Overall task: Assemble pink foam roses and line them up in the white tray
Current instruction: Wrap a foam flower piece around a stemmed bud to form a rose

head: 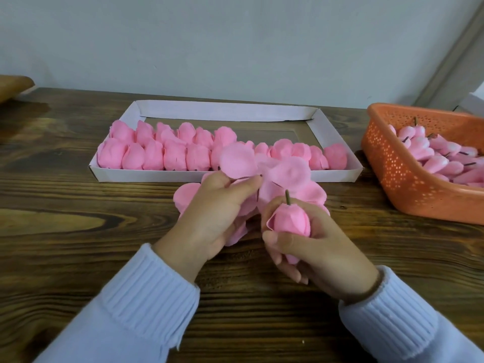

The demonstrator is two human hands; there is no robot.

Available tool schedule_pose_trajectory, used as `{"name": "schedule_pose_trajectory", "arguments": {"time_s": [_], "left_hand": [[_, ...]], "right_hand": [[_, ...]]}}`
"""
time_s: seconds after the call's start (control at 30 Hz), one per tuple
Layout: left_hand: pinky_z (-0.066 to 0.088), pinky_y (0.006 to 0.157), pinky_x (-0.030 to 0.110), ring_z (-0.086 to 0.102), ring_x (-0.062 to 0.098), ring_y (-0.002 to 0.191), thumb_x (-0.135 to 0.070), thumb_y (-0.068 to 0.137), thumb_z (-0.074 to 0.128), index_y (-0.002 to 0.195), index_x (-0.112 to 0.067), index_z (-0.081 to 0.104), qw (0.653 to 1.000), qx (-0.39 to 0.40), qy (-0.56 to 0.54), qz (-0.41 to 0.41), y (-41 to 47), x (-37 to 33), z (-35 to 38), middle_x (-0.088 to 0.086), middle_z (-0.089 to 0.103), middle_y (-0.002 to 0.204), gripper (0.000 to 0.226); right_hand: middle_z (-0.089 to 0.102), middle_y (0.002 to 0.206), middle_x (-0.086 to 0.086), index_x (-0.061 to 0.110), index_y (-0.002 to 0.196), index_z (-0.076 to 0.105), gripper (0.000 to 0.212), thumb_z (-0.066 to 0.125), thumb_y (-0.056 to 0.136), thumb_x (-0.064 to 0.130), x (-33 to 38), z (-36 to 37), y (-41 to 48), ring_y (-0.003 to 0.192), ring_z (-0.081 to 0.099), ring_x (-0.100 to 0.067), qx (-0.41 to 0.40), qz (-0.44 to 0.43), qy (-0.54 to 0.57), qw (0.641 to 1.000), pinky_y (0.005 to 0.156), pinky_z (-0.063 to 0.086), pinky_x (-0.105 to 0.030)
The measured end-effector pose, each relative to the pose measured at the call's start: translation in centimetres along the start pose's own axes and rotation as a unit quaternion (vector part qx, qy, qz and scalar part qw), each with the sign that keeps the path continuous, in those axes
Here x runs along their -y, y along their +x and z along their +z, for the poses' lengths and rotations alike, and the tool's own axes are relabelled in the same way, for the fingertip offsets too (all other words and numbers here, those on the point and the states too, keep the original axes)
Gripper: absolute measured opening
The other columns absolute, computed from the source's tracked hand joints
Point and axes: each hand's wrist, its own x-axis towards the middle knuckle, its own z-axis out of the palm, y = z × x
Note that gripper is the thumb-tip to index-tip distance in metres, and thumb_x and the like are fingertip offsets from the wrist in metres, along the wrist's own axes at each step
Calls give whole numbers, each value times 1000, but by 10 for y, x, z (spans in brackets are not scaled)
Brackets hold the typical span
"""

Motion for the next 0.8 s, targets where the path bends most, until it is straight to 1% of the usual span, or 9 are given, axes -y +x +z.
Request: {"name": "schedule_pose_trajectory", "arguments": {"time_s": [0.13, 0.2, 0.27, 0.33, 0.4, 0.5, 0.6, 0.7, 0.8], "left_hand": [[37, 36, 8, 53, -2, 39, -5, 99, 45, 82, -13, 62, 994, 73, 56, 54, -7, -2, 3, -12, 58, 47, 25], [34, 37, 4, 49, -5, 36, -3, 100, 43, 80, -17, 60, 983, 107, 117, 93, -8, -1, 3, -16, 53, 44, 30], [33, 39, 4, 46, -4, 37, -3, 100, 43, 73, -20, 61, 969, 138, 163, 121, -9, -1, 3, -16, 50, 45, 36], [38, 45, 7, 50, -3, 45, -7, 99, 47, 72, -23, 66, 960, 155, 193, 131, -9, 0, 3, -14, 55, 52, 37], [45, 51, 13, 59, 3, 58, -11, 98, 49, 82, -27, 71, 956, 158, 205, 140, -8, 1, 2, -11, 63, 64, 31], [49, 57, 14, 62, 4, 65, -11, 99, 49, 92, -17, 71, 945, 152, 231, 177, -6, 3, 1, -1, 67, 72, 24], [43, 58, 4, 60, -7, 64, -4, 98, 48, 95, -24, 67, 931, 150, 264, 204, -7, 2, 0, -17, 66, 70, 28], [47, 79, 7, 64, -3, 97, 5, 91, 53, 112, -34, 63, 912, 146, 307, 229, -8, 2, 0, -29, 67, 102, 45], [50, 87, 14, 60, 4, 115, 7, 85, 59, 118, -27, 63, 910, 186, 281, 242, -10, 0, -2, -13, 62, 127, 47]], "right_hand": [[51, 51, -5, 19, 64, 62, 20, 61, 81, 11, -1, -2, 2, 31, 37, -9, -23, 62, 25, 998, 34, 26, -13], [50, 53, -8, 11, 71, 60, 11, 61, 81, 11, -1, -3, 3, 31, 36, -9, -32, 76, 43, 996, 33, 25, -12], [49, 52, -10, 3, 76, 54, 12, 62, 80, 11, -3, -5, 3, 30, 36, -9, -42, 84, 62, 994, 33, 25, -12], [50, 51, -8, 3, 76, 53, 12, 61, 80, 10, -4, -6, 3, 29, 36, -8, -47, 88, 79, 992, 33, 25, -11], [50, 50, -5, 8, 69, 57, 12, 60, 81, 10, -5, -7, 4, 29, 36, -7, -44, 83, 92, 991, 33, 25, -11], [49, 49, -3, 12, 59, 59, 22, 60, 81, 12, -5, -7, 5, 29, 36, -7, -49, 69, 95, 992, 33, 26, -11], [49, 50, -4, 11, 59, 60, 22, 63, 80, 14, -5, -6, 6, 30, 36, -7, -56, 53, 90, 993, 33, 26, -11], [50, 54, -9, 14, 61, 65, 14, 70, 74, 17, -5, -7, 5, 31, 36, -8, -63, 59, 91, 992, 33, 25, -12], [42, 45, -7, 10, 59, 60, 20, 68, 75, 18, -6, -8, 3, 31, 31, -8, -72, 65, 64, 993, 35, 24, -13]]}}
